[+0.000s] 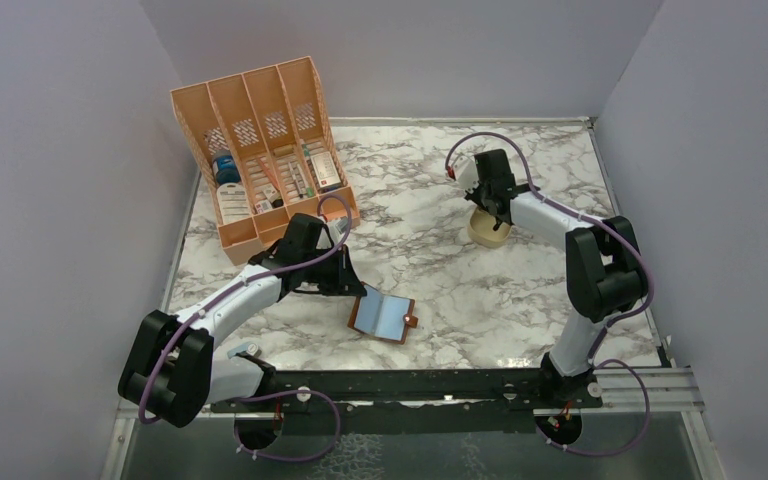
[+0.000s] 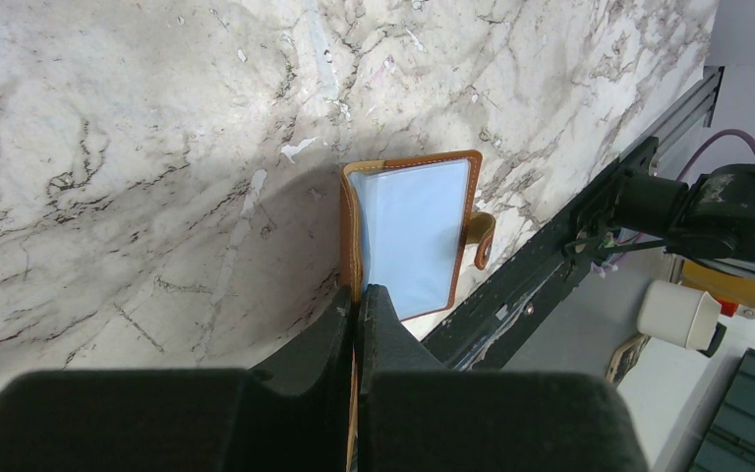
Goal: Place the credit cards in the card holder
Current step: Pick up the credit card from the storage box.
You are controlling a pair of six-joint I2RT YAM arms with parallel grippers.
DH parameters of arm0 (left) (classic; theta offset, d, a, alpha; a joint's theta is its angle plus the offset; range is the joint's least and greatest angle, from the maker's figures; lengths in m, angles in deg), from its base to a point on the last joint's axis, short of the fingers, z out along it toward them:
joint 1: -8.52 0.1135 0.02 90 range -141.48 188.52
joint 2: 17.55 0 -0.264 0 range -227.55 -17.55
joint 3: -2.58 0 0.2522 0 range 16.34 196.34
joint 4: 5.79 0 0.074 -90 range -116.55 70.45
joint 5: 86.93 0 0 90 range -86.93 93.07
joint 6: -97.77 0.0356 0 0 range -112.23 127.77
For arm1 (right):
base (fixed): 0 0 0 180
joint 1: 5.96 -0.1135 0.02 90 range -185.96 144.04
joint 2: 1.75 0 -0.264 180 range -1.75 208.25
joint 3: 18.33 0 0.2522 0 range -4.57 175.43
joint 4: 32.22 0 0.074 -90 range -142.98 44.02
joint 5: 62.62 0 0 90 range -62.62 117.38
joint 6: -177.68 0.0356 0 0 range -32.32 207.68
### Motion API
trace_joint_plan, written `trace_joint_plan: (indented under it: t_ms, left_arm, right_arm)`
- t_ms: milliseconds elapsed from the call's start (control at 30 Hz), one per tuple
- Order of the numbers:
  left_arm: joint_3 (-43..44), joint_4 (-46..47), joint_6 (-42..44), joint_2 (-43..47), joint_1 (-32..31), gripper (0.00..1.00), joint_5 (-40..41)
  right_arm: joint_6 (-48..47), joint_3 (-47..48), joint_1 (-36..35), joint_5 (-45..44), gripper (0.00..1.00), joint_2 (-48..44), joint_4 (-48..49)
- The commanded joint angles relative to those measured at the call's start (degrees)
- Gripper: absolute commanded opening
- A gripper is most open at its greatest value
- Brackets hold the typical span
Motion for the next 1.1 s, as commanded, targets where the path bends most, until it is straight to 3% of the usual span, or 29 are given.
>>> trace_joint_plan:
  t_ms: [0,167,600,800,1067]
  left_arm:
    - [1.06,0.15,0.13,1.41,-0.23,0.00,-1.72]
    - [0.97,0.26,0.04,1.50,-0.17,0.00,-1.46]
    - [0.59,3.65,-3.93,1.21,-0.16,0.00,-2.08]
    - [-1.45,11.60,-8.99,0.20,-0.22,0.00,-3.79]
    - [-4.33,19.20,-13.57,-1.48,-0.17,0.00,-1.24]
  right_arm:
    - [1.85,2.68,0.05,-0.35,0.12,-2.19,-0.08]
    - [4.99,5.12,0.05,3.49,0.01,-4.05,-5.18]
    - [17.13,9.03,-0.04,14.46,0.01,-11.87,-16.42]
    - [28.95,9.72,-0.25,20.08,0.01,-16.78,-17.61]
    - [53.15,2.68,-0.39,31.72,0.01,-27.28,-12.70]
